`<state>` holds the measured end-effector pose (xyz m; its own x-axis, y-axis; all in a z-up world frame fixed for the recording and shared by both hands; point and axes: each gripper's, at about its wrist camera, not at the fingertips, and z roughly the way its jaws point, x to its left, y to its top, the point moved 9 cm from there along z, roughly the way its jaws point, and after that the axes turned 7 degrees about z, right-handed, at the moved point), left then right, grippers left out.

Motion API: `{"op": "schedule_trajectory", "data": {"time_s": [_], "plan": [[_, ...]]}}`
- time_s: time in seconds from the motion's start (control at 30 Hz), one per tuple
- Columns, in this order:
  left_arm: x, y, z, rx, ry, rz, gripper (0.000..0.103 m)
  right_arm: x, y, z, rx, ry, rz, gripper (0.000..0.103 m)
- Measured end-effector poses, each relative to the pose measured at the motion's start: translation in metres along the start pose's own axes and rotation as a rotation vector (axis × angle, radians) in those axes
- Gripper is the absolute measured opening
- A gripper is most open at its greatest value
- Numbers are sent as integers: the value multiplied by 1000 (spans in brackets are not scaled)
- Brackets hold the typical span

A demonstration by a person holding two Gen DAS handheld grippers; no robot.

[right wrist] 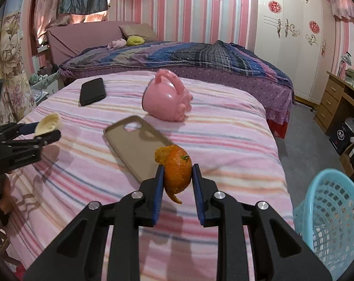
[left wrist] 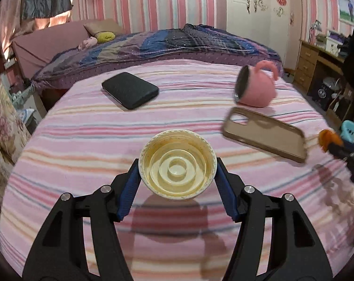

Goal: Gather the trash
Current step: 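Carry the white lid and orange peel over the blue basket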

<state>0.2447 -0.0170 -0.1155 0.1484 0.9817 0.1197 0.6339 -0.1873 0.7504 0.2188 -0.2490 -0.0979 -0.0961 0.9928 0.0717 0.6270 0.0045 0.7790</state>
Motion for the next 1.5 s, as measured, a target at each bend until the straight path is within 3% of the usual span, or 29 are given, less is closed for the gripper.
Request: {"op": "schedule_trajectory", "data": {"time_s": [0.4,0.7,1.0,1.23,1.5], "plan": [[-36,-9,-19,-16,-16,-14,60,-39,-25,-22,-5,-33,46,24],[-71,13,-23,-48,-53,-6,60,-85,-21,-47,-65,-91,94,24],[-128,36,-21,-77,-99,41,60,-159,-12,-81,-108,-200,138,24],[-180,55,-20,-105,-178,57,60,-216,-14,-109,-111,-283,183,24],[-260,63,-23,-142,-272,166,60,-271,-30,-136,-121,-382,228,24]]}}
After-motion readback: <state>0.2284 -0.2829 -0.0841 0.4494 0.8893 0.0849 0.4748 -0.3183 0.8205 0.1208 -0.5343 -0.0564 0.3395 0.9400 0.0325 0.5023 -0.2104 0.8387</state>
